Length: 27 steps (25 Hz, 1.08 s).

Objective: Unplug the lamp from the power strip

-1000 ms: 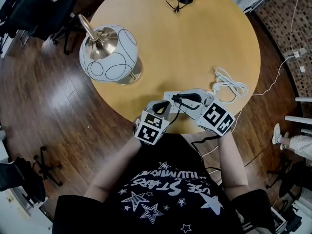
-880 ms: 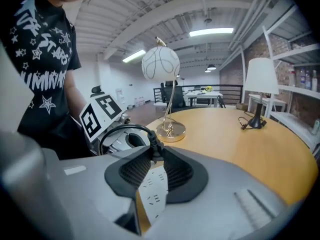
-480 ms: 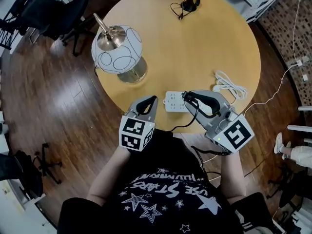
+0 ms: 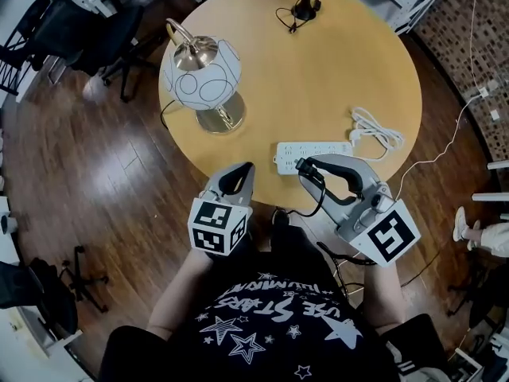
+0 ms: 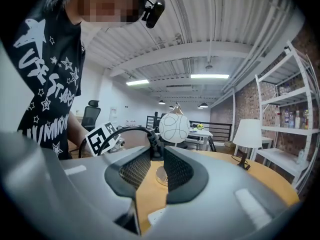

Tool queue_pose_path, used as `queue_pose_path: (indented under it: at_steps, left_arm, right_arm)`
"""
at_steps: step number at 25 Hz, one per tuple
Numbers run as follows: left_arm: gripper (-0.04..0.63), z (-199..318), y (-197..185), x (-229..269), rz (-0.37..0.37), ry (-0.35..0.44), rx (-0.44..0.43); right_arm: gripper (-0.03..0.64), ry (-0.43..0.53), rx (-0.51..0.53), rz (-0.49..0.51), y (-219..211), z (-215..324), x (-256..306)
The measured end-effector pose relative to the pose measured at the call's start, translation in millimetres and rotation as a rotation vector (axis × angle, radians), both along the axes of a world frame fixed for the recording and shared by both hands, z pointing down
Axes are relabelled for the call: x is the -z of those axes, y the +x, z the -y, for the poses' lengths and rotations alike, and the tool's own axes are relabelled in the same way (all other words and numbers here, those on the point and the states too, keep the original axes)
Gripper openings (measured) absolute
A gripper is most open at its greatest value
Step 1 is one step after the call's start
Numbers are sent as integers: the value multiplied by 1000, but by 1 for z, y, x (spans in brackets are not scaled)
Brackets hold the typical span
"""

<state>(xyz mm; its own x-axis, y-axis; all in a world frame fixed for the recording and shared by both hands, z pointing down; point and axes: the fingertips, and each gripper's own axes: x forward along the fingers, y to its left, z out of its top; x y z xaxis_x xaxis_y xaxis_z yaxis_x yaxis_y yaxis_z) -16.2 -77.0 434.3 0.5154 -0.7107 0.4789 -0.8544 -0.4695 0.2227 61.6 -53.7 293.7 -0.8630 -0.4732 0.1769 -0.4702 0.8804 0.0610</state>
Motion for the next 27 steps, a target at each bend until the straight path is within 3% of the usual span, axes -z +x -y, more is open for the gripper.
queue_pose_path:
  at_steps: [13,20,27]
  left_arm:
    - [5,-34,-28,45,-79,132,-112]
    - [5,-44,-34,78,-135,262,-110]
    - [4,-58,-26,116,-187,403,-167]
  right_arm:
    - [86,77,-165,-51,-33,-46,3]
    - [86,79,-209,-54,-38,-53,-1]
    - [86,70,-249,-71,-35,-55,-8]
